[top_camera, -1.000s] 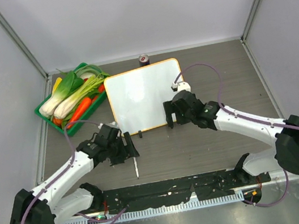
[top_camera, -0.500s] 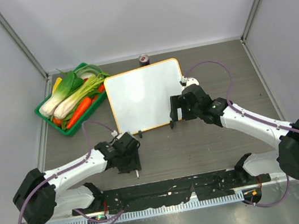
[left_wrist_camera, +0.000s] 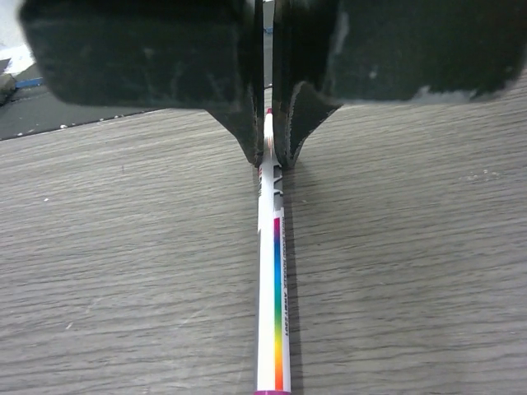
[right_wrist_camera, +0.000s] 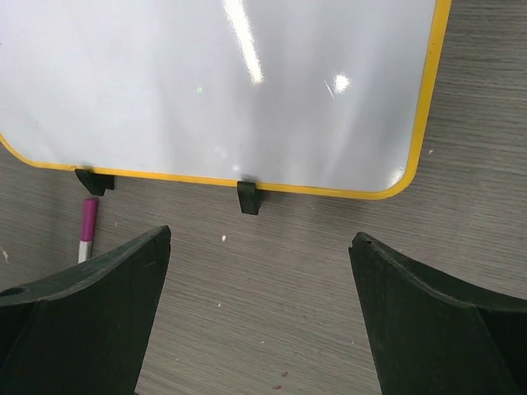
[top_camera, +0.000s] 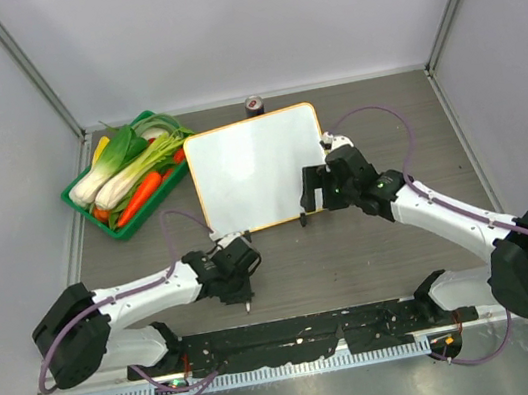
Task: Write a sentence on the whiteboard
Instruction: Pick up the whiteboard marker without the cap from the center of the board, then pass from the left arm to the right
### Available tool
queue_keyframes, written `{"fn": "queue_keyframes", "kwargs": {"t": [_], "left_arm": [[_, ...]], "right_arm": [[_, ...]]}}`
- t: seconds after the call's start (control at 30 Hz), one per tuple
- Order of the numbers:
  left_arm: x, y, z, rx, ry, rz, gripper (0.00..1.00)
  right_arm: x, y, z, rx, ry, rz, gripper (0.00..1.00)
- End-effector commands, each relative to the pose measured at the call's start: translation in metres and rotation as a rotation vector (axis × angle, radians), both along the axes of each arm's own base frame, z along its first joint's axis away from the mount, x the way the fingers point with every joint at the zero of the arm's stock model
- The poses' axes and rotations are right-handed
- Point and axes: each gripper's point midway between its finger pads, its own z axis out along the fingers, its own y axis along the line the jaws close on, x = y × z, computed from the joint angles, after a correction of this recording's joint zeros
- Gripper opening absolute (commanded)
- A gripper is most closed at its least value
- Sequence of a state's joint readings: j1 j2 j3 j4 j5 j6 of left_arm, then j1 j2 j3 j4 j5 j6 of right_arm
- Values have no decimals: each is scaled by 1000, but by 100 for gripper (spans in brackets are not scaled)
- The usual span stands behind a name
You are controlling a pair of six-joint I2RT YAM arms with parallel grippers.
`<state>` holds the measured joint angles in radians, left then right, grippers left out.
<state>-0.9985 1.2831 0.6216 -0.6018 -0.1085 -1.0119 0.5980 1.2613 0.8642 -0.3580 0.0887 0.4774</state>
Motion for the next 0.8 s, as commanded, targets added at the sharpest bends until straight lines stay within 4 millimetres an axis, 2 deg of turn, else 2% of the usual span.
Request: {"fn": "queue_keyframes", "kwargs": {"t": [0.0, 0.23, 0.43, 0.53, 0.77], "left_arm": [[-6, 4, -13, 18, 8, -4, 0], [7, -7, 31, -83, -98, -34, 0], [28, -20, 86, -179, -241, -57, 0], [41, -31, 112, -214, -288, -80, 0], [78, -71, 148, -346, -304, -149, 0]], "right_arm": [[11, 9, 21, 96, -48, 12, 99], [8, 27, 42, 237, -56, 115, 99], [1, 45, 71, 345, -103, 216, 99], [-4, 56, 84, 401, -116, 283, 99], [-21, 71, 110, 531, -130, 396, 99]]}}
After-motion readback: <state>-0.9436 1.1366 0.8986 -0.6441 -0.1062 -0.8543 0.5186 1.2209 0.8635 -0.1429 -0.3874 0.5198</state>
